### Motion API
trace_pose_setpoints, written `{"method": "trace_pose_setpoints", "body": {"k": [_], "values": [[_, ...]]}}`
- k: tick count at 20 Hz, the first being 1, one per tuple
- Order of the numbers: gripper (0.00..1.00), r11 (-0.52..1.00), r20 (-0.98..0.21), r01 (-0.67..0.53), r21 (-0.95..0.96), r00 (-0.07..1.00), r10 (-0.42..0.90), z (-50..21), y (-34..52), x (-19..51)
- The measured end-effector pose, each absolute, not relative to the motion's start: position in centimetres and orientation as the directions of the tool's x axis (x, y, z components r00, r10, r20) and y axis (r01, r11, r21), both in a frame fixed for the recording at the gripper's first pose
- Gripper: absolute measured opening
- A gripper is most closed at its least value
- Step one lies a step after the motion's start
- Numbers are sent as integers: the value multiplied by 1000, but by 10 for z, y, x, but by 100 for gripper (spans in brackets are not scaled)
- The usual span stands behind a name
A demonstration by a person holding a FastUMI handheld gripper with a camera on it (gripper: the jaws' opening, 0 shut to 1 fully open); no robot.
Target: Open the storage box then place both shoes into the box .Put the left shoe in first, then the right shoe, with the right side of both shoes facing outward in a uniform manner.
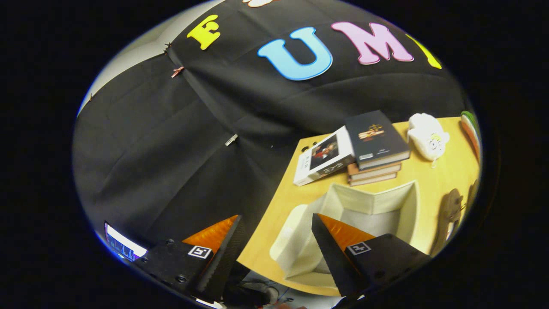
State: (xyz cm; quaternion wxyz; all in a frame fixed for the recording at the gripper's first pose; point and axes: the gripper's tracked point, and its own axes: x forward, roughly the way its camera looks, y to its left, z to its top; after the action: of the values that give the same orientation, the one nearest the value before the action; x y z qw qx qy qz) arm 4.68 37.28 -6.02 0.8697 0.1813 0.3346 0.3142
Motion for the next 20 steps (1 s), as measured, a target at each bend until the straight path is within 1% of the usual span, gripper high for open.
{"method": "trace_pose_setpoints", "body": {"k": [5, 10, 15, 20], "values": [[98, 853, -458, -364, 374, 728, 511, -62, 275, 86], [98, 930, -476, -334, 157, 799, 367, -86, 180, 98], [98, 961, -555, -275, -8, 801, 225, -135, 102, 84], [98, 977, -652, -207, -54, 748, 122, -184, 39, 55]]}}
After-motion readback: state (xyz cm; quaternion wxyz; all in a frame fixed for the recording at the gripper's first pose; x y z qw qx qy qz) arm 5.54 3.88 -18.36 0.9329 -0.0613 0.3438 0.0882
